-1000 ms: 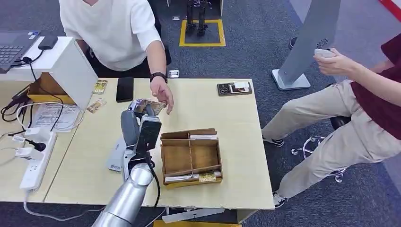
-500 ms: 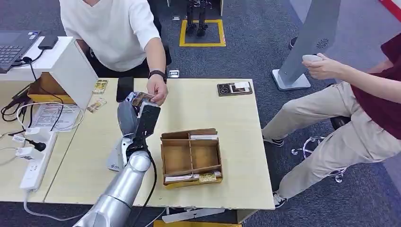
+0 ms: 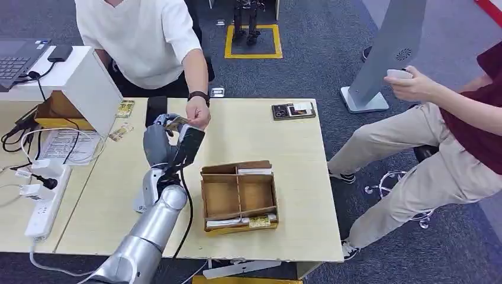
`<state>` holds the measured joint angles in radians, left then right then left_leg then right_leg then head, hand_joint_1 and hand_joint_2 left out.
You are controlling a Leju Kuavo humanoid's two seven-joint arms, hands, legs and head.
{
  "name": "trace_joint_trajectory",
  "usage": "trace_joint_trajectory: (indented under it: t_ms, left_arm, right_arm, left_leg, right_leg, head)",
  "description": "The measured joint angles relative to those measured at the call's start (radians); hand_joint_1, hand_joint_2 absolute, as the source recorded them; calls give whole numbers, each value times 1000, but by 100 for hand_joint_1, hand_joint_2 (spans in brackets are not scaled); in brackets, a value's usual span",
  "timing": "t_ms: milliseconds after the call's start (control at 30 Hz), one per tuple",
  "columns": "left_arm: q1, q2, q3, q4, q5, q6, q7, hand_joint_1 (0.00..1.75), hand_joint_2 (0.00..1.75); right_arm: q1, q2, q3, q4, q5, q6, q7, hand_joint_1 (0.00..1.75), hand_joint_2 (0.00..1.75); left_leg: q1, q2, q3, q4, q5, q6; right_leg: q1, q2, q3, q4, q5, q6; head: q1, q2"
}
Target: Pass the card to the sensor for recognition and then transmit it.
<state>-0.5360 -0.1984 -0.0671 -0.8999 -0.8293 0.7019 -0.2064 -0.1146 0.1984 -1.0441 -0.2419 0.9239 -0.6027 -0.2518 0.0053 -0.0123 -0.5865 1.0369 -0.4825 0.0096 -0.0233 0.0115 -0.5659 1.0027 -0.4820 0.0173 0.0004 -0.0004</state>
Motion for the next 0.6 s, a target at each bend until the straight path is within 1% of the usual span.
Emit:
trace_joint_trajectory:
  t_ms: [133,167,333,367,533,600]
  left_arm:
    - [0,-13,27,13,13,0,-32,0,175]
    - [0,-17,33,14,22,0,-43,0,0]
    - [11,-31,51,9,97,0,-87,0,0]
    - [18,-34,53,1,117,1,-90,0,175]
    - [41,-35,54,-39,181,1,-97,0,175]
    - [55,-35,54,-63,239,1,-105,0,175]
  right_arm:
    - [0,0,1,0,-5,0,-4,0,175]
    - [0,0,1,0,-5,-1,-7,0,175]
    - [1,1,1,0,-18,-3,-11,0,175]
    - [2,1,0,0,-22,-3,-15,0,175]
    - [5,1,0,0,-28,-6,-20,0,175]
    - [6,1,0,0,-35,-11,-21,0,175]
  left_leg:
    - [0,0,0,0,0,0]
    - [0,0,0,0,0,0]
    - [0,0,0,0,0,0]
    - [0,0,0,0,0,0]
    - [0,0,0,0,0,0]
    - [0,0,0,0,0,0]
  right_leg:
    - [0,0,0,0,0,0]
    - [0,0,0,0,0,0]
    - [0,0,0,0,0,0]
    - [0,0,0,0,0,0]
    - [0,0,0,0,0,0]
    - [0,0,0,0,0,0]
  head:
    - [0,0]
    - [0,0]
    - [0,0]
    - [0,0]
    - [0,0]
    - [0,0]
